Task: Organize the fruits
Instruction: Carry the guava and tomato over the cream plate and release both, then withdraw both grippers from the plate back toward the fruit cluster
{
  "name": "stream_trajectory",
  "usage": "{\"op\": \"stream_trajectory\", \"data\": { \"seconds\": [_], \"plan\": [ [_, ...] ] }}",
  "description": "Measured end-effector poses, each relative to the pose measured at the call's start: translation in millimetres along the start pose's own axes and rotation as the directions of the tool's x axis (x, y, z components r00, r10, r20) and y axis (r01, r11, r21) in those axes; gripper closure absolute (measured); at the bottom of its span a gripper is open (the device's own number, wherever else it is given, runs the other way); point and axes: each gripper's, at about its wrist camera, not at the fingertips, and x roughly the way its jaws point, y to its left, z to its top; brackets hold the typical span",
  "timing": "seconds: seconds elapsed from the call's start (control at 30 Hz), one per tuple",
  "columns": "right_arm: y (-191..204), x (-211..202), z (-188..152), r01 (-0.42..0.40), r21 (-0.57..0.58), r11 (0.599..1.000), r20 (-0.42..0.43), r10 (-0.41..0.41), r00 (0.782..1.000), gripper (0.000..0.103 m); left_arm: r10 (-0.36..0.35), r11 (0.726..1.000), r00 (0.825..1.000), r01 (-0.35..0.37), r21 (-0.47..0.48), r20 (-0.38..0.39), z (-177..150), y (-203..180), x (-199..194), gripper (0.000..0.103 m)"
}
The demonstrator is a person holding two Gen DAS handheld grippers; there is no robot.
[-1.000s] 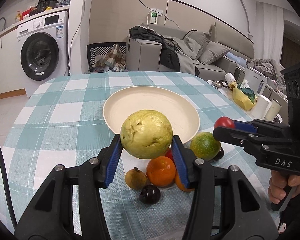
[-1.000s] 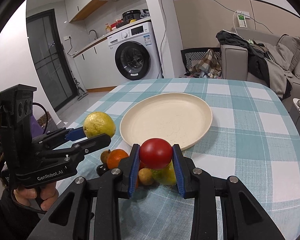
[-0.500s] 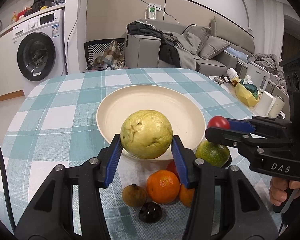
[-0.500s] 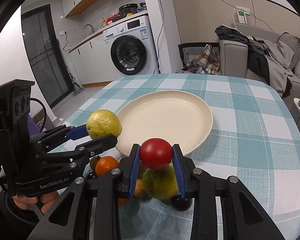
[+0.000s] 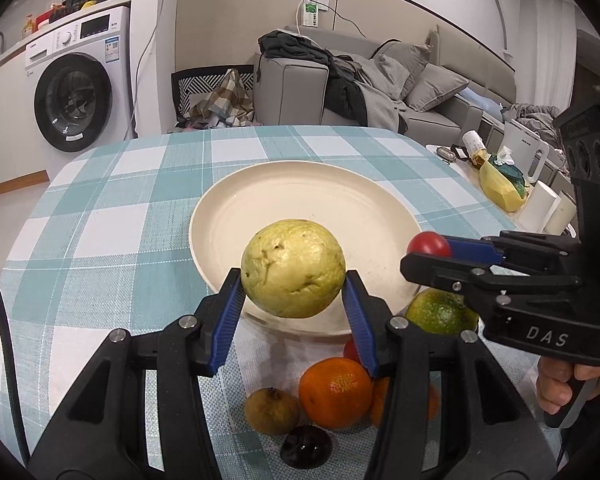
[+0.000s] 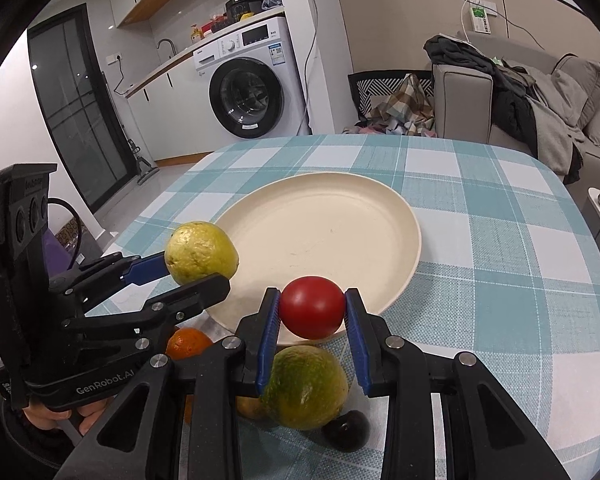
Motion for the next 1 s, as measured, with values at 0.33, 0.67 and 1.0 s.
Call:
{"op": "stream_trajectory", "data": {
  "seconds": [0.33, 0.67, 1.0],
  "plan": [
    [-1, 13, 0, 0.011, -0.007, 1.0, -0.038, -0.011, 0.999, 0.07, -0.001, 1.0, 1.0, 0.001, -0.003, -0.02, 1, 2, 5, 0.056],
    [2, 21, 2, 0.024, -0.021, 0.999, -0.05, -0.025, 0.998, 0.07, 0.005, 1.0, 0.999, -0.005, -0.012, -0.047, 0, 5, 11, 0.056],
    [0, 7, -1, 0.059, -0.037, 0.998, -0.013, -0.059, 0.998, 0.063, 0.017, 1.0, 0.999, -0.016, 0.016, -0.033, -3, 1, 4, 0.053]
  ]
}}
